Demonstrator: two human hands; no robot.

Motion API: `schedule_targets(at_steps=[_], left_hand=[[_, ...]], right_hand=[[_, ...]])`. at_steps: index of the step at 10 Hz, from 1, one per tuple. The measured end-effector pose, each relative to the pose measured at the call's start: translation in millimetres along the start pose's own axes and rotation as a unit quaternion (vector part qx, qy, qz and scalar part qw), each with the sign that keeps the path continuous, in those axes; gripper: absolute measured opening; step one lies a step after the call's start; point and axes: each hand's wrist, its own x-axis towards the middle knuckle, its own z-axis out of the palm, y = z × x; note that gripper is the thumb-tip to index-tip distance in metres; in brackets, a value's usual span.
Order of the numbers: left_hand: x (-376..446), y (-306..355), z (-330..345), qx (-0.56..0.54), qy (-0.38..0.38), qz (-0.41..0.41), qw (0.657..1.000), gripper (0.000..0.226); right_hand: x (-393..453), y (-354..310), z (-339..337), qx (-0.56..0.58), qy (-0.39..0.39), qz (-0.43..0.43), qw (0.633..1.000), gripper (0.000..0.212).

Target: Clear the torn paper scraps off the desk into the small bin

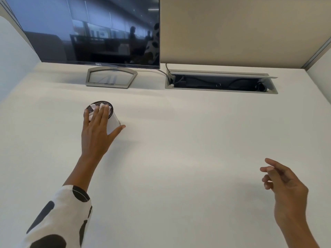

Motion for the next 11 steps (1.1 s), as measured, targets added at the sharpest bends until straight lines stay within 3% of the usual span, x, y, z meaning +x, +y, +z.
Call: schedule_targets(at_steps=[1, 2, 3, 5, 6, 9, 10, 11], left_hand=[[3, -2, -2, 0.014, -0.021, -0.013, 1.000, 0.073], [18, -3, -7, -0.002, -0.108, -0.092, 0.990, 0.064], [26, -3, -10, -0.008, -0.163, -0.118, 0.979, 0.067], [37, -3, -12, -0.018, -0.202, -0.117, 0.972, 0.068], [36, -2, -15, -0.030, -0.149, -0.075, 0.986, 0.048], [29, 1, -34, -0.022, -0.059, -0.051, 0.997, 0.045], [28, 8, -45, 0.002, 0.042, -0.021, 0.999, 0.053], [34, 14, -58, -0.002, 0.067, 0.007, 0.998, 0.072]], right_hand=[[-2, -2, 0, 0.012, 0.001, -0.001, 1.000, 0.018], [-5, -5, 0, 0.022, 0.001, -0.002, 1.000, 0.016], [-8, -7, 1, 0.026, -0.002, -0.003, 1.000, 0.016], [-14, -13, -2, 0.039, -0.001, -0.002, 0.999, 0.019], [-18, -17, -8, 0.035, -0.011, -0.004, 0.999, 0.018], [-22, -21, -18, 0.034, 0.012, -0.026, 0.999, 0.016], [-16, -27, -35, 0.002, -0.002, -0.024, 1.000, 0.026], [-16, -43, -44, 0.007, -0.009, -0.036, 0.999, 0.041]])
